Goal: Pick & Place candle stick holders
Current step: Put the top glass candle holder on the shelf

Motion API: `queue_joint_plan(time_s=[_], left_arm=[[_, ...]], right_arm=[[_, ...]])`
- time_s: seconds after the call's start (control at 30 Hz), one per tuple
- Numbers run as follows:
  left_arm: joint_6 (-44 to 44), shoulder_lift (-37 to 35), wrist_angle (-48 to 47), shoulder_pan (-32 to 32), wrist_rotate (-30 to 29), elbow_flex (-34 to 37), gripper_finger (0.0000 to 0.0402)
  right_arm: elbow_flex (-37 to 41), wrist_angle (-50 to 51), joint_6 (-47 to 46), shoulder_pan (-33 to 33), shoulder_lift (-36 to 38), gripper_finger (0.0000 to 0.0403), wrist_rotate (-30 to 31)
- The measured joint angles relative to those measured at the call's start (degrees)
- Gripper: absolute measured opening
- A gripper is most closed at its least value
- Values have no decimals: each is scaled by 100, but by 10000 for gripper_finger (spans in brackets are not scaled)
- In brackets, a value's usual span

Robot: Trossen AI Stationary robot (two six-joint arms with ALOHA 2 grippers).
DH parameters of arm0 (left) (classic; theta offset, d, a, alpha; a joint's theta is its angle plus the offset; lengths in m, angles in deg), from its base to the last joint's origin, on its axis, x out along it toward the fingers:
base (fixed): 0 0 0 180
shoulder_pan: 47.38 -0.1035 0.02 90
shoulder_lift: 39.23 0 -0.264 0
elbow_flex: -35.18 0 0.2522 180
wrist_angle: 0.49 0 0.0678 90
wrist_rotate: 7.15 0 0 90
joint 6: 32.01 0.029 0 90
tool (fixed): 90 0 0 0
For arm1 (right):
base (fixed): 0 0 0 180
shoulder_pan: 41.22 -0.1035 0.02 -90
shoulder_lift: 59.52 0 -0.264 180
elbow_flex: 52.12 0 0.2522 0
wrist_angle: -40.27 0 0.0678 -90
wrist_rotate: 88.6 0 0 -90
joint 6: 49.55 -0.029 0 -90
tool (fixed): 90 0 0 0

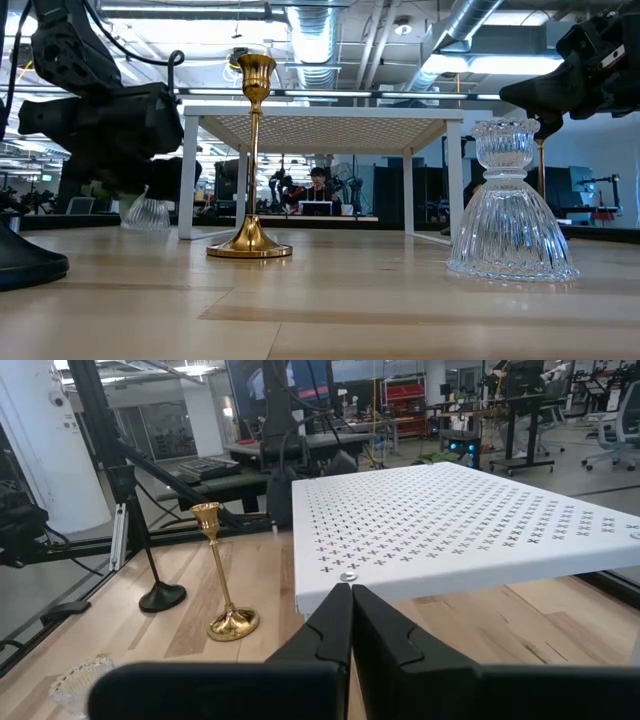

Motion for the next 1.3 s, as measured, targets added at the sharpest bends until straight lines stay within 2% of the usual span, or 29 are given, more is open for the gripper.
queue_joint_plan(time_s=[0.2,0.37,0.57,0.9,1.03,1.3], left_arm=[[-3,-3,-8,111,34,-1,127],[4,-1,-54,303,123,3,153],[5,-192,-316,436,202,1,125],[42,-1509,-1790,528,1163,21,135],[129,-2010,-2175,525,1309,21,126],[676,-2757,-2283,526,1306,21,134]], right_arm=[[-2,-1,0,-2,0,0,0],[-1,-1,0,-1,0,0,1],[-1,0,1,-2,-2,0,0],[-1,0,0,-2,-1,0,0],[-2,0,0,-2,-1,0,0],[-1,0,0,-2,-1,0,0]])
